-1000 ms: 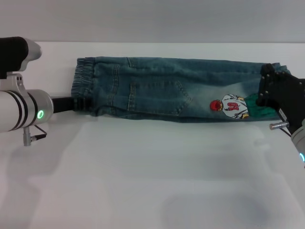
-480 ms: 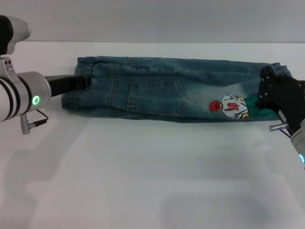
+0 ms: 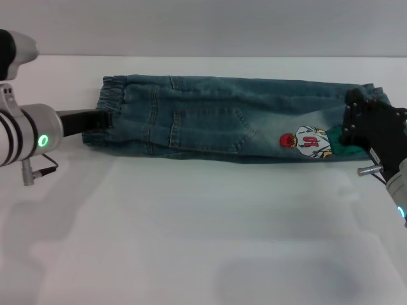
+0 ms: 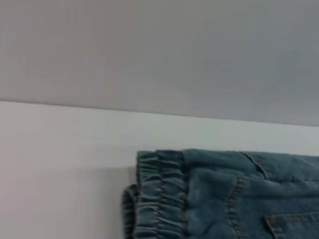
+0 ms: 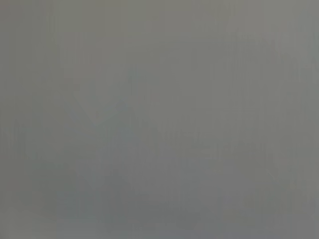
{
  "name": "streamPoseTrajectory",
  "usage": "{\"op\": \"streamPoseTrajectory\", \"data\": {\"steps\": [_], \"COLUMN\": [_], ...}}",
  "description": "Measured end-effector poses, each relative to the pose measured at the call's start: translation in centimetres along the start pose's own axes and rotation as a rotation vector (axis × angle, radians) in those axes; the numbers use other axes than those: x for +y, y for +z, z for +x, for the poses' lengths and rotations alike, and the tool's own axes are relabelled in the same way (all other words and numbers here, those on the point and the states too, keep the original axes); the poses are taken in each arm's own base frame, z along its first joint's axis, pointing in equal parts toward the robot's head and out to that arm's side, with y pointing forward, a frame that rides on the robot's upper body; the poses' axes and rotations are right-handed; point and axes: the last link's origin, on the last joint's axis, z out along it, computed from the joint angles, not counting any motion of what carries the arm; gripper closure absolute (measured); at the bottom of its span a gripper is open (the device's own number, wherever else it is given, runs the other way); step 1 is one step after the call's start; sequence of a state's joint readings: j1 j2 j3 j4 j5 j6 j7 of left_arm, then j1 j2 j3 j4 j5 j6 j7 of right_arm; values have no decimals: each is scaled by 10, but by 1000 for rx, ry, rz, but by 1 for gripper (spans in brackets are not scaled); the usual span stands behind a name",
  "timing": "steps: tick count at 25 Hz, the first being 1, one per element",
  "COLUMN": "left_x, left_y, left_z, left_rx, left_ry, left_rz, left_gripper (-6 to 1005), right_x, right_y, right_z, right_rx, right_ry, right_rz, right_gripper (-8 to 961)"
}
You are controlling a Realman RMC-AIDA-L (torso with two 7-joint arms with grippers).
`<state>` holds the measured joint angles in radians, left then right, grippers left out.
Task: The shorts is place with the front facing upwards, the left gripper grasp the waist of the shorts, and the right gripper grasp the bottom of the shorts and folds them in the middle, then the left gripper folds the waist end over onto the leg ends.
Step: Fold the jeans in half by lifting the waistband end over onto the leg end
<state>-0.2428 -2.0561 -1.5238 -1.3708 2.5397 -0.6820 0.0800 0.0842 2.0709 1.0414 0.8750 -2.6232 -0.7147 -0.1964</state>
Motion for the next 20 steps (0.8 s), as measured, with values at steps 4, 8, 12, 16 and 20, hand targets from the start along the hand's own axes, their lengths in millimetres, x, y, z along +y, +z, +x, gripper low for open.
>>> {"op": "streamPoseTrajectory", "data": {"steps": [4,8,12,16,20], "left_x": [-7,-9,-13,-13,-15], "left_y": [-4,-3,1,2,2], "left_z": [1,-1,-4,-6,-6], "left_rx": [16,11,-11,-17,-20], "left_ry": [-3,10,21,25,22], "left_rz": [17,22,30,31,34], "left_gripper": [994,924,799,643,464], "right_x": [0,1,1,0,0], "right_y": [0,0,0,0,0], "right_z": [1,1,2,2,2], "right_rx": [6,8,9,12,13], "right_ry": [-1,-2,-3,-4,-4], "right_rz": [-2,-4,-5,-6,-6], "right_gripper": [952,952,952,953,953]}}
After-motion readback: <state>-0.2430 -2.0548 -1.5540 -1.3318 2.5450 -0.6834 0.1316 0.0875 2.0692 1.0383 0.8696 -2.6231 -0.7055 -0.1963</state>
